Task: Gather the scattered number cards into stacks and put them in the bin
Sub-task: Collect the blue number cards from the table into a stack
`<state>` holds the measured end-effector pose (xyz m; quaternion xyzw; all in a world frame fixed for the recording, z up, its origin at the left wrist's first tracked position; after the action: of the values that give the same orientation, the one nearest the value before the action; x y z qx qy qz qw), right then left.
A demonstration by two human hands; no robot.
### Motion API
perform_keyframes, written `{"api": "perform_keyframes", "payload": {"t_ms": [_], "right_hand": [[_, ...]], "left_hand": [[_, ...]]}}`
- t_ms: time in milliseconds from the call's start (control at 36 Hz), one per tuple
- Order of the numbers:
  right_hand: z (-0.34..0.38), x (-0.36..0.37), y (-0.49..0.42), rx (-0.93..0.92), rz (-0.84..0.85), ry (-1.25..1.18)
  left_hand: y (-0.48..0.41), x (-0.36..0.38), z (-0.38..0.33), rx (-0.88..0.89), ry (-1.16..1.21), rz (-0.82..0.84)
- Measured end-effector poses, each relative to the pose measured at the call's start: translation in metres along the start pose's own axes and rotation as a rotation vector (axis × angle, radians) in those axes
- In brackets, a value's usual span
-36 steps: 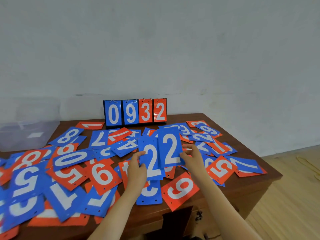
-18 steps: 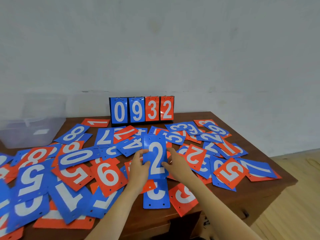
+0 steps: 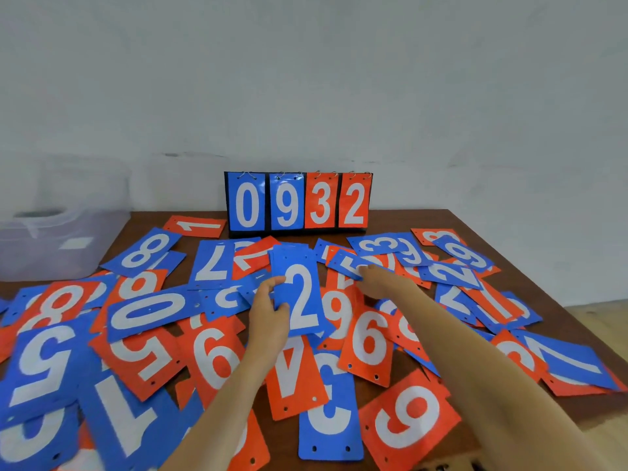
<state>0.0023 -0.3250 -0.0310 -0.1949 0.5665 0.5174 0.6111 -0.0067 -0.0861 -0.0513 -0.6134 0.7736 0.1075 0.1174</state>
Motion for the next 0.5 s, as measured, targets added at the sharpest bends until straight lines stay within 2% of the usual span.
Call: {"api": "perform_keyframes", "payload": {"t_ms": [250,417,500], "right_hand": [[0.004,0.011,0.000,-0.100,-0.126,0.255],[0.007,-0.004,0.019,-0.125,-0.248,0.185],[0.009,-0.006,0.045,-0.132,-0.334,-0.039]], "left_hand": [[-0.003,0.005,0.003,-0.043,0.031,0.037],[0.005,0.003,-0.002,-0.027,-0.029,0.028],[0.010,0.002,-0.001,0.005,-0.053,0.025]]}}
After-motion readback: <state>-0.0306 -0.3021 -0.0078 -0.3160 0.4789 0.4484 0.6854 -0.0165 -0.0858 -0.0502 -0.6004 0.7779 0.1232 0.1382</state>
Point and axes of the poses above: each hand's wrist, its own y-axis away from the middle knuckle, its own x-axis out of the palm, z = x × y, the point moved 1 cm from there along -y, towards the middle knuckle, and after that the axes turned 15 degrees about -y, right-handed, at the moved point
